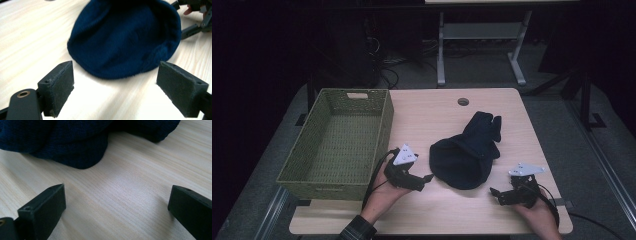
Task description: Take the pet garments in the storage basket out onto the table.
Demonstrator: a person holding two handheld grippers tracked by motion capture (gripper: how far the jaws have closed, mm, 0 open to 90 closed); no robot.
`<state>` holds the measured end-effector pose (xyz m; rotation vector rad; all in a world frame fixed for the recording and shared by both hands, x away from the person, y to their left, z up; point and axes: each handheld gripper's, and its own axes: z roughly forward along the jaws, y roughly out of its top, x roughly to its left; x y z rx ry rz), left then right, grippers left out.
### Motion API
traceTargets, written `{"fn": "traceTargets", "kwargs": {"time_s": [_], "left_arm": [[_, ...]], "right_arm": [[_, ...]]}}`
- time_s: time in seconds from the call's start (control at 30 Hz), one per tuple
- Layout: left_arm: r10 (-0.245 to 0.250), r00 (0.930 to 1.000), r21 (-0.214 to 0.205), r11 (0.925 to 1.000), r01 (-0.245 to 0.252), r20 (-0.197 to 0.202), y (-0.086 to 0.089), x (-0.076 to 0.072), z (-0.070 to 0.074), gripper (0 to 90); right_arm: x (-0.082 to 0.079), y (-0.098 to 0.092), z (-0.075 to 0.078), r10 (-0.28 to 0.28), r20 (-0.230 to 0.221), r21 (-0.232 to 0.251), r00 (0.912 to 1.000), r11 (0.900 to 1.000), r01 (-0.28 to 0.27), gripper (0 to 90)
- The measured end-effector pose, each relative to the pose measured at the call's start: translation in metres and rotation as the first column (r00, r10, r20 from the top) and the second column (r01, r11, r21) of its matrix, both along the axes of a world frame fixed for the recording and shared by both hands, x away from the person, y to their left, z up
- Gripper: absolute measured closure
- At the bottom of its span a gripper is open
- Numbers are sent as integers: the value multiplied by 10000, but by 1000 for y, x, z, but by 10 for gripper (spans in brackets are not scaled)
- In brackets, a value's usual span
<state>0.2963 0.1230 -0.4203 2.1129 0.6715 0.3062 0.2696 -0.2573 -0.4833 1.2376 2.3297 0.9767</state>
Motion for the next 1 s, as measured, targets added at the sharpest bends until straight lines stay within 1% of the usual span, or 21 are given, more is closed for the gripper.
{"fn": "traceTargets", "kwargs": {"time_s": [0.03, 0.1, 0.17, 0.2, 0.23, 0.27, 0.33, 0.4, 0.43, 0.6, 0.67, 0.7, 0.77, 0.83, 1.0], "left_arm": [[24, 10000, -60, 10000, -24, -56, -1, -2, -2, 137], [-41, 10000, 41, 10000, 41, -54, -2, -6, -7, 137], [-99, 9999, 290, 9995, 103, -135, -2, -9, -13, 137], [-49, 9998, 313, 9995, 56, -211, -3, -11, -17, 137], [-87, 9996, 424, 9991, 98, -276, -3, -11, -20, 137], [-27, 9992, 387, 9992, 42, -392, -3, -13, -24, 137], [-48, 9983, 486, 9988, 76, -576, -3, -14, -30, 137], [-56, 9977, 603, 9981, 96, -673, -5, -15, -35, 137], [-77, 9979, 745, 9971, 125, -645, -5, -15, -38, 137], [-25, 9972, 1142, 9934, 111, -750, -8, -16, -50, 136], [29, 9963, 1189, 9929, 74, -857, -8, -16, -54, 135], [32, 9963, 1222, 9925, 74, -860, -8, -16, -55, 135], [-20, 9979, 1222, 9925, 100, -650, -8, -17, -57, 131], [-42, 9984, 1329, 9911, 117, -566, -9, -18, -57, 130], [-78, 9983, 1331, 9910, 156, -586, -8, -18, -57, 128]], "right_arm": [[0, 0, 0, -1, 1, 0, 10000, 10000, 1, 11], [0, 0, 0, -3, -1, 1, 10000, 10000, 3, 11], [0, 0, 0, -1, -1, -1, 10000, 10000, 1, 11], [0, 0, 0, -2, -1, 1, 10000, 10000, 2, 11], [0, 0, 0, -2, -1, 1, 10000, 10000, 2, 12], [0, 0, 0, -4, -3, 2, 10000, 10000, 4, 11], [0, 0, 0, -2, -1, 2, 10000, 10000, 2, 11], [0, 0, 0, -1, -2, 1, 10000, 10000, 1, 11], [0, 0, 0, -4, -3, 2, 10000, 10000, 4, 11], [0, 0, 0, -3, -2, 1, 10000, 10000, 3, 11], [0, 0, 0, -2, -1, 2, 10000, 10000, 2, 11], [0, 0, 0, -2, -2, 1, 10000, 10000, 2, 11], [0, 0, 0, 0, -1, 1, 10000, 10000, 0, 12], [0, 0, 0, 0, -1, 0, 10000, 10000, 0, 12], [0, 0, 0, 0, 0, 0, 10000, 10000, 0, 11]]}}
